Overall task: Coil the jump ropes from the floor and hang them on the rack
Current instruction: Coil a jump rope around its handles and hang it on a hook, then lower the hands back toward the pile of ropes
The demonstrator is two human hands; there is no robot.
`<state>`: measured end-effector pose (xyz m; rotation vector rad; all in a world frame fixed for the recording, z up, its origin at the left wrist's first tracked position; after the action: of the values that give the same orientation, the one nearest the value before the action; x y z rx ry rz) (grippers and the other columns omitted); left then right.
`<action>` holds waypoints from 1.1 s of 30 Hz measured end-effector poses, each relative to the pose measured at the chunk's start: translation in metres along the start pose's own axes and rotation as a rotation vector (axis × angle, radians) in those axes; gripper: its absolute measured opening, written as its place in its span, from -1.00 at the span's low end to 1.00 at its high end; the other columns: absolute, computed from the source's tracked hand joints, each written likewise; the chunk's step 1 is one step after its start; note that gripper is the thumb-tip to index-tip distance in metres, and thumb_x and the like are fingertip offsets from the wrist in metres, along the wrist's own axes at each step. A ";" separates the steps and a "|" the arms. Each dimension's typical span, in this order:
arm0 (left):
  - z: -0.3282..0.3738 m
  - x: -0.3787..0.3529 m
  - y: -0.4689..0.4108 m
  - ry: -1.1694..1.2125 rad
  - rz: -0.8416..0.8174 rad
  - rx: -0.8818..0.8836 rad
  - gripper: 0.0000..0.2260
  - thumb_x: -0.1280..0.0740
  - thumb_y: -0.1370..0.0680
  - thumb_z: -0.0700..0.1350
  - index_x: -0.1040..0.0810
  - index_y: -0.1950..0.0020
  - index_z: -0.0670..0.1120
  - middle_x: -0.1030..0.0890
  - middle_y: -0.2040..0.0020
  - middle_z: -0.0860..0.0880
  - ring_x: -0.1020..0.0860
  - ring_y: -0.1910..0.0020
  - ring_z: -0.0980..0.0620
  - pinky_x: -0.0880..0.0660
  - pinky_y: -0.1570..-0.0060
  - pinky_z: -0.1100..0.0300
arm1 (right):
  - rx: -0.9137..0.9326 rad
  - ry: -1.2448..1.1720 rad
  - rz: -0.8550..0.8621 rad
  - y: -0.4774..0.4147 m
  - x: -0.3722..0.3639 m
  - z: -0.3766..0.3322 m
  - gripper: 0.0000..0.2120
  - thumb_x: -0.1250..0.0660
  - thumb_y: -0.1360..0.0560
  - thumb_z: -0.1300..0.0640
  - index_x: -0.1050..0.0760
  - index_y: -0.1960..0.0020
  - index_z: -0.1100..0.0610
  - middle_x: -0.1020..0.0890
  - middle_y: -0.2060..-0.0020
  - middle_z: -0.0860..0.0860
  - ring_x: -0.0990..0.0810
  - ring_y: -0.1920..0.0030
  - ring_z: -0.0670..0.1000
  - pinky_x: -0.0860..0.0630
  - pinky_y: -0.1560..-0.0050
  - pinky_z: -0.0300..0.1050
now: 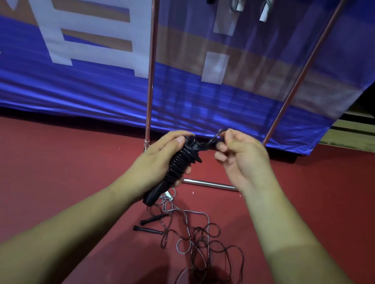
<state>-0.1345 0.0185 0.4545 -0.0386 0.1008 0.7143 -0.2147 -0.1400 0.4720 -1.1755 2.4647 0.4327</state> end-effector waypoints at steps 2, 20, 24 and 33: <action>-0.003 -0.004 -0.003 0.045 -0.029 0.039 -0.75 -0.09 -0.70 -0.04 -0.51 -0.22 -0.07 -0.54 0.30 -0.27 -0.43 0.49 -0.08 -0.39 0.46 0.18 | 0.051 0.004 0.088 -0.003 0.004 -0.001 -0.74 -0.14 -0.62 0.39 -0.44 0.21 0.21 -0.47 0.42 -0.01 -0.34 0.45 -0.09 -0.24 0.50 -0.28; 0.082 0.004 -0.057 -0.281 -0.024 -0.088 -0.59 -0.53 -0.46 -0.02 -0.45 -0.22 -0.04 -0.65 0.00 -0.01 -0.67 0.09 0.05 -0.57 -0.01 0.14 | 0.342 0.426 -0.071 -0.023 -0.068 -0.122 -0.89 -0.33 -0.56 0.33 -0.49 0.15 0.25 -0.54 0.30 0.16 -0.55 0.45 -0.04 -0.54 0.38 -0.20; 0.139 -0.007 -0.088 -0.287 0.020 -0.183 -0.53 -0.58 -0.37 0.04 -0.47 -0.17 -0.03 -0.66 -0.03 0.01 -0.66 0.06 0.09 -0.55 -0.06 0.14 | 0.393 0.352 -0.073 -0.033 -0.086 -0.179 -0.94 -0.32 -0.56 0.35 -0.49 0.10 0.29 -0.54 0.30 0.15 -0.57 0.39 0.00 -0.59 0.30 -0.17; 0.221 -0.049 -0.156 -0.367 -0.004 -0.301 -0.57 -0.55 -0.45 -0.09 -0.45 -0.21 -0.08 -0.65 -0.02 0.00 -0.62 0.24 0.31 -0.51 0.27 0.42 | 0.513 0.363 -0.041 -0.061 -0.084 -0.269 -0.91 -0.32 -0.54 0.39 -0.50 0.09 0.24 -0.55 0.24 0.15 -0.56 0.40 -0.03 -0.56 0.34 -0.18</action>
<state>-0.0512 -0.1159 0.6791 -0.1944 -0.3584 0.7171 -0.1712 -0.2352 0.7411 -1.1470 2.6048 -0.4448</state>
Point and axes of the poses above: each hand's wrist, its own y-axis away from the middle knuckle, its own x-axis out of the back of the hand, z = x × y, the point moved 1 cm from there along -y, towards the middle knuckle
